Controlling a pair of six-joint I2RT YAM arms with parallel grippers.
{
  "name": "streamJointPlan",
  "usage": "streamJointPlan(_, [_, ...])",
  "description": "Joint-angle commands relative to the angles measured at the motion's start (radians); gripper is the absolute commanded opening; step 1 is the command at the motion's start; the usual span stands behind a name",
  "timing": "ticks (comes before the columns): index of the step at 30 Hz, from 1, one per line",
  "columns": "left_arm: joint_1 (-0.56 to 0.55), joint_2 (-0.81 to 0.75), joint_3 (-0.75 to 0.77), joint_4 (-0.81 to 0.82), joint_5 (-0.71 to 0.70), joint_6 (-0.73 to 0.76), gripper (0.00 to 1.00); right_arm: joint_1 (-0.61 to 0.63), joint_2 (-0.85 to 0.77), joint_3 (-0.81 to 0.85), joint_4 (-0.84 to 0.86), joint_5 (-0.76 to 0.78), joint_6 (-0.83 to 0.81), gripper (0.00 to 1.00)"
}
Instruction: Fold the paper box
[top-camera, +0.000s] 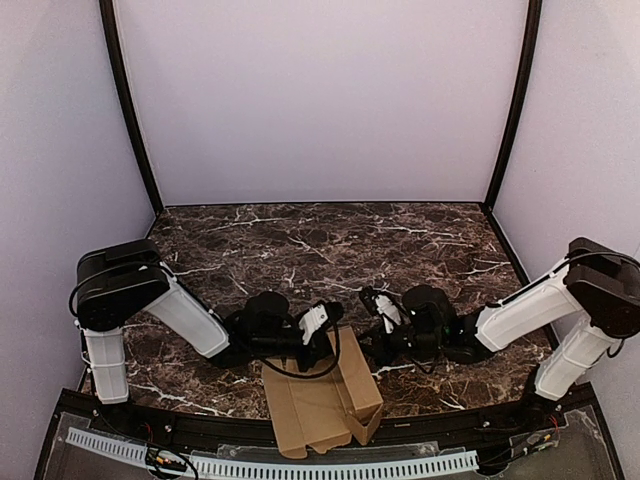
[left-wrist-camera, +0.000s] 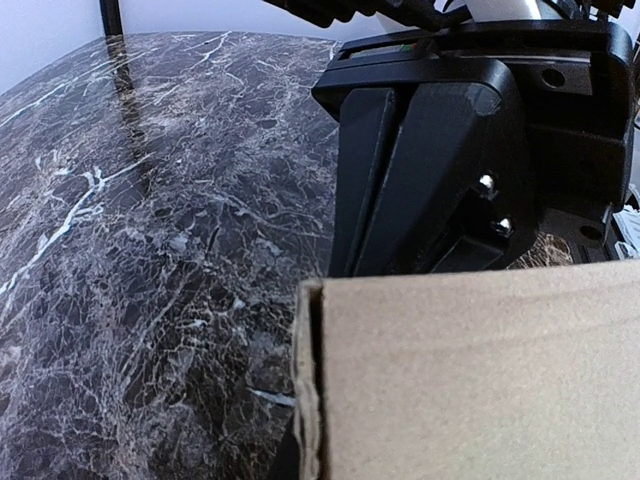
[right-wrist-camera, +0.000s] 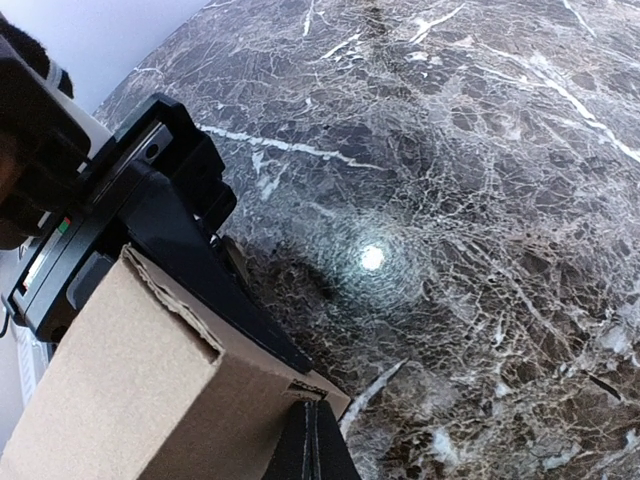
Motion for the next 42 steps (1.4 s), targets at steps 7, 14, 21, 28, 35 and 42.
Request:
streamJointPlan(7, [-0.004,-0.028,-0.012,0.067,-0.126,-0.021,0.00,0.090,0.018,-0.025,0.149,-0.126,0.013,0.00])
streamJointPlan(14, [-0.004,-0.025,-0.012,0.073,-0.239,-0.031,0.00,0.116,0.040,-0.019,0.184,-0.162,0.031,0.00])
streamJointPlan(21, [-0.005,-0.046,-0.026,0.065,-0.287,-0.036,0.00,0.118,0.002,-0.020,0.131,-0.118,0.027,0.00])
streamJointPlan(28, [-0.004,-0.095,-0.064,0.042,-0.344,-0.028,0.00,0.088,-0.103,0.015,-0.100,0.045,-0.023,0.00])
streamJointPlan(35, [-0.005,-0.138,-0.090,-0.008,-0.447,-0.034,0.00,0.067,-0.238,0.061,-0.321,0.247,-0.053,0.00])
streamJointPlan(42, [-0.004,-0.177,-0.066,-0.139,-0.634,-0.141,0.00,0.066,-0.368,0.058,-0.456,0.418,-0.022,0.03])
